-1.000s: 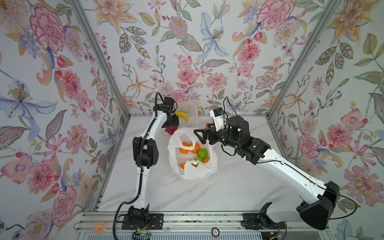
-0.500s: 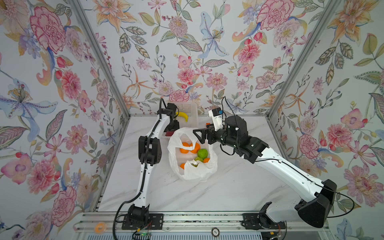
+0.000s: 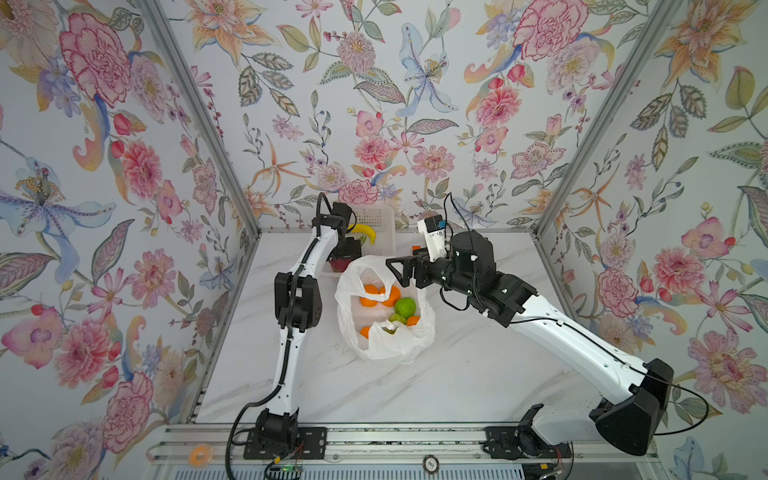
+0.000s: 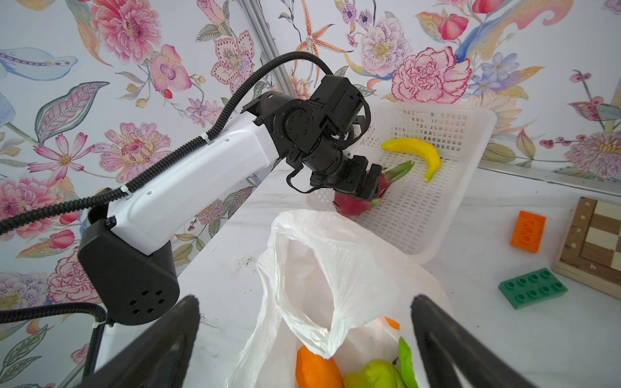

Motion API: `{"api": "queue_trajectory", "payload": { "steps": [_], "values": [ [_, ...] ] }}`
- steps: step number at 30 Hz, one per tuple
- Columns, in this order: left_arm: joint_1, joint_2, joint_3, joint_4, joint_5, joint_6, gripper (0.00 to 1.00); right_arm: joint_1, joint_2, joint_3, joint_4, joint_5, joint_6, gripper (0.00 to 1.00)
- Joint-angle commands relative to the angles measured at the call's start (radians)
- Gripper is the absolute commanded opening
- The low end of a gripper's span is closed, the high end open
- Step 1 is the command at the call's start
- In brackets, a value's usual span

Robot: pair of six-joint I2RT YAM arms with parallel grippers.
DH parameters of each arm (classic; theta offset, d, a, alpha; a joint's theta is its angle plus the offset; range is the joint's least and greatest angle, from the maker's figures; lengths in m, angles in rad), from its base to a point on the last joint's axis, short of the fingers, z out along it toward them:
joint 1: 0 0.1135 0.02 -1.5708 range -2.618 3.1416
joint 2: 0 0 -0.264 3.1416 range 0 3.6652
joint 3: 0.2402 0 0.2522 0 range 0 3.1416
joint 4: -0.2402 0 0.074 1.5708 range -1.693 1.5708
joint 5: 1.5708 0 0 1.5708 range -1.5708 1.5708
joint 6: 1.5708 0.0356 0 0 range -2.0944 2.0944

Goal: Untie the knot of the plastic bag and take out the fruit
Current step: 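Release the dragon fruit with the left gripper while the right reaches into the bag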

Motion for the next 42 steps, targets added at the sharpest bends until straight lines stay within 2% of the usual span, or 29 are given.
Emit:
{"api": "queue_trajectory", "payload": {
  "steps": [1,7,14,21,25,30,34,38,40,42],
  "values": [
    [0.014,-0.139,0.041,-0.025,0.014,0.007,0.99,0.013,-0.019,0.001,0.021,0.016,0.014,0.99],
    [0.016,-0.317,-0.005,0.014,0.176,-0.005,0.99,0.026,-0.036,-0.008,0.003,0.027,0.022,0.99],
    [0.018,-0.583,-0.166,0.093,0.368,0.006,0.99,0.045,-0.08,-0.056,-0.005,0.03,0.039,0.98],
    [0.018,-0.862,-0.513,0.189,0.586,0.064,0.99,0.061,-0.106,-0.088,-0.07,0.016,0.039,0.88],
    [0.017,-0.984,-0.697,0.18,0.592,0.146,0.99,0.076,-0.1,-0.11,-0.115,-0.01,0.045,0.83],
    [0.012,-0.994,-0.808,0.11,0.548,0.276,0.99,0.078,-0.063,-0.133,-0.146,-0.046,0.051,0.81],
    [0.004,-0.959,-0.861,0.103,0.634,0.351,0.99,0.081,-0.013,-0.141,-0.153,-0.074,0.051,0.81],
    [-0.008,-0.894,-0.862,0.108,0.656,0.371,0.99,0.094,0.042,-0.138,-0.167,-0.059,0.042,0.79],
    [-0.012,-0.878,-0.863,0.123,0.669,0.375,0.93,0.106,0.067,-0.147,-0.165,-0.027,0.026,0.79],
    [-0.013,-0.867,-0.868,0.151,0.656,0.349,0.84,0.124,0.101,-0.158,-0.169,0.009,-0.006,0.76]
  ]
}}
